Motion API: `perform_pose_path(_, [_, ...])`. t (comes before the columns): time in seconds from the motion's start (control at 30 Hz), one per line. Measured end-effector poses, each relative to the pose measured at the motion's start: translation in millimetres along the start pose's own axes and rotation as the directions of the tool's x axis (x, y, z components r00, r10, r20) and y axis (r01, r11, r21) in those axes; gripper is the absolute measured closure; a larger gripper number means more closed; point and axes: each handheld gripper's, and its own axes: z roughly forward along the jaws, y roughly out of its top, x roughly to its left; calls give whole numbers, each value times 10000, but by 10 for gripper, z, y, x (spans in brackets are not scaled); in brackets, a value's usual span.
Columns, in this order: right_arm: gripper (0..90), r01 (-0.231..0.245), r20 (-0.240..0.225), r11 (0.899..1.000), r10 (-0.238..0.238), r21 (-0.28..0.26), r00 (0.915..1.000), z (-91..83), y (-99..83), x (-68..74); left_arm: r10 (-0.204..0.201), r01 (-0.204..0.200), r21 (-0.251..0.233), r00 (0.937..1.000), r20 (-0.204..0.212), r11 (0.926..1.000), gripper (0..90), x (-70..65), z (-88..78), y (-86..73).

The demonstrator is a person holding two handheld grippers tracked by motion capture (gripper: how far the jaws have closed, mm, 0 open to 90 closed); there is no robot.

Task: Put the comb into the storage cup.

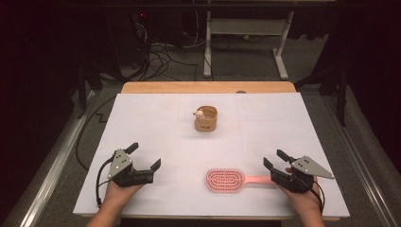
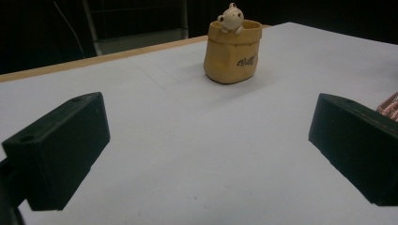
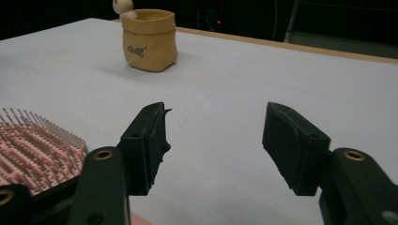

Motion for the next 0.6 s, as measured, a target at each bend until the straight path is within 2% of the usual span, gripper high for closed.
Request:
perform_pose_path(0.23, [523,-163,-381,9995,172,254,9991,12,26,43,60,-60,-29,10000,22,10000,0,-4,3,-5])
perform_pose_path(0.27, [598,-160,-568,9997,172,208,9982,4,45,60,46,-46,3,10000,37,10000,0,-4,6,-5])
perform_pose_path(0.3, [598,-160,-568,9997,172,208,9982,4,45,60,46,-46,3,10000,37,10000,0,-4,6,-5])
perform_pose_path(0.33, [668,-208,-930,9995,227,221,9954,5,59,73,29,-29,25,10000,72,10000,0,-3,10,-7])
perform_pose_path(0.37, [668,-208,-930,9995,227,221,9954,5,59,73,29,-29,25,10000,72,10000,0,-3,10,-7])
perform_pose_path(0.4, [729,-229,-1146,9993,259,279,9931,13,65,91,32,-33,40,10000,88,10000,0,-4,12,-8])
perform_pose_path(0.5, [836,-177,-1509,9994,220,300,9883,28,85,148,50,-50,35,9999,141,10000,0,-9,16,-10])
perform_pose_path(0.6, [900,-45,-1883,9994,107,330,9821,51,112,221,75,-75,39,9998,184,10000,0,-11,19,-10])
